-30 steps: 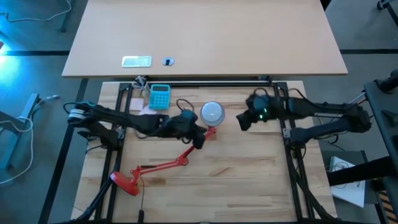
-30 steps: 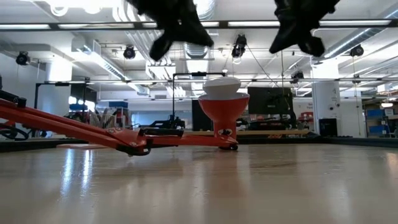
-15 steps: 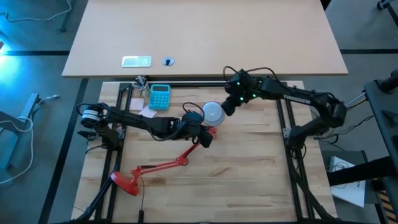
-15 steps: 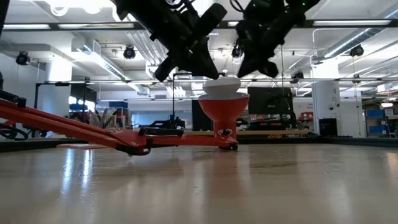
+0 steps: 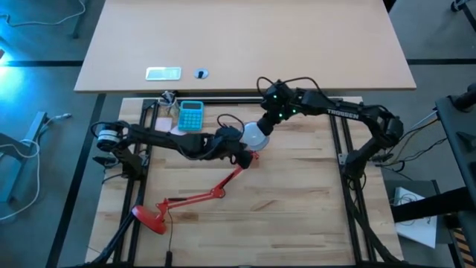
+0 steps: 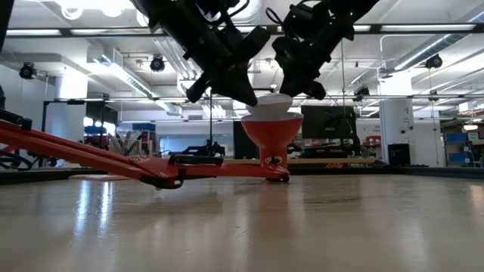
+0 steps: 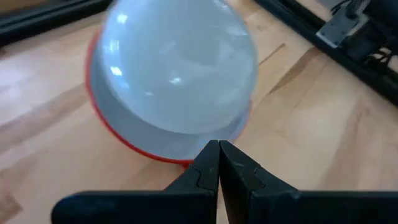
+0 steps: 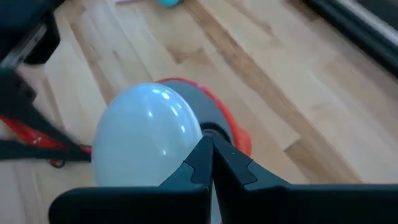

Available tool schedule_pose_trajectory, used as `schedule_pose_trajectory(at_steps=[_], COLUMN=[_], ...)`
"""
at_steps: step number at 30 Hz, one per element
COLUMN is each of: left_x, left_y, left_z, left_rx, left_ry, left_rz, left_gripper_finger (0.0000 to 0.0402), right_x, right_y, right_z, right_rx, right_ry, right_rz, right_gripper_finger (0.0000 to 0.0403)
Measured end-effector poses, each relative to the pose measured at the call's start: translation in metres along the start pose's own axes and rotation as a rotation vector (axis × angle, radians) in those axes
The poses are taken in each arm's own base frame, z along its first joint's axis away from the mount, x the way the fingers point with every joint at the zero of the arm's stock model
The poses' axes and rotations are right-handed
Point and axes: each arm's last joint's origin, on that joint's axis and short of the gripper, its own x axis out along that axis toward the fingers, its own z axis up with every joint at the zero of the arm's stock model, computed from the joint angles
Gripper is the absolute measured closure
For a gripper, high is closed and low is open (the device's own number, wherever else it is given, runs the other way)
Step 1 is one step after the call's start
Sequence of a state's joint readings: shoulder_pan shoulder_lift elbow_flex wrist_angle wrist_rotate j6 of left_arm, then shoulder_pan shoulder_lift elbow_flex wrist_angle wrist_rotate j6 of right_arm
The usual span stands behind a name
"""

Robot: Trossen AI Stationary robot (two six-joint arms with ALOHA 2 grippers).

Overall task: Screw lightbulb
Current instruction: Insert the light bulb into the red lamp

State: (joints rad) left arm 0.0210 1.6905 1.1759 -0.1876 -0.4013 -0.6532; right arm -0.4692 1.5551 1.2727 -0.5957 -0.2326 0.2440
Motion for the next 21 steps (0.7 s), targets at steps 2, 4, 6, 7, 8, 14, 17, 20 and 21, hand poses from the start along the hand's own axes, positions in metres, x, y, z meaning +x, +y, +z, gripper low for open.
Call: schedule_pose_trajectory(at_steps=[2, 4, 6, 7, 8, 14, 17, 20, 21], left_x=[0.003, 0.005, 0.009, 0.011, 0.011, -0.007, -0.02, -0.032, -0.034], left_y=[0.007, 0.014, 0.023, 0.028, 0.033, 0.059, 0.066, 0.066, 0.064], left_z=[0.004, 0.009, 0.014, 0.017, 0.019, 0.045, 0.052, 0.055, 0.054], left_rx=[0.015, 0.033, 0.056, 0.07, 0.083, 0.183, 0.21, 0.233, 0.24], left_ry=[0.008, 0.027, 0.045, 0.048, 0.05, 0.049, 0.051, 0.045, 0.046], left_rz=[0.012, 0.003, -0.003, 0.006, 0.021, 0.115, 0.123, 0.102, 0.079], left_gripper_finger=[0.0401, 0.0401, 0.0401, 0.0402, 0.0402, 0.0401, 0.0401, 0.0401, 0.0401], right_x=[0.0, -0.002, -0.005, -0.008, -0.01, -0.021, -0.027, -0.034, -0.036], right_y=[0.001, 0.004, 0.006, 0.006, 0.006, 0.013, 0.014, 0.009, 0.007], right_z=[0.0, -0.001, -0.002, -0.003, -0.004, -0.013, -0.014, -0.008, -0.005], right_rx=[0.021, 0.028, 0.038, 0.048, 0.062, 0.085, 0.093, 0.111, 0.112], right_ry=[-0.004, -0.005, -0.007, -0.002, 0.004, 0.065, 0.05, -0.008, -0.024], right_rz=[-0.004, -0.006, -0.013, -0.017, -0.019, -0.003, -0.016, -0.074, -0.087], right_gripper_finger=[0.0403, 0.0403, 0.0403, 0.0403, 0.0403, 0.0403, 0.0403, 0.0403, 0.0403])
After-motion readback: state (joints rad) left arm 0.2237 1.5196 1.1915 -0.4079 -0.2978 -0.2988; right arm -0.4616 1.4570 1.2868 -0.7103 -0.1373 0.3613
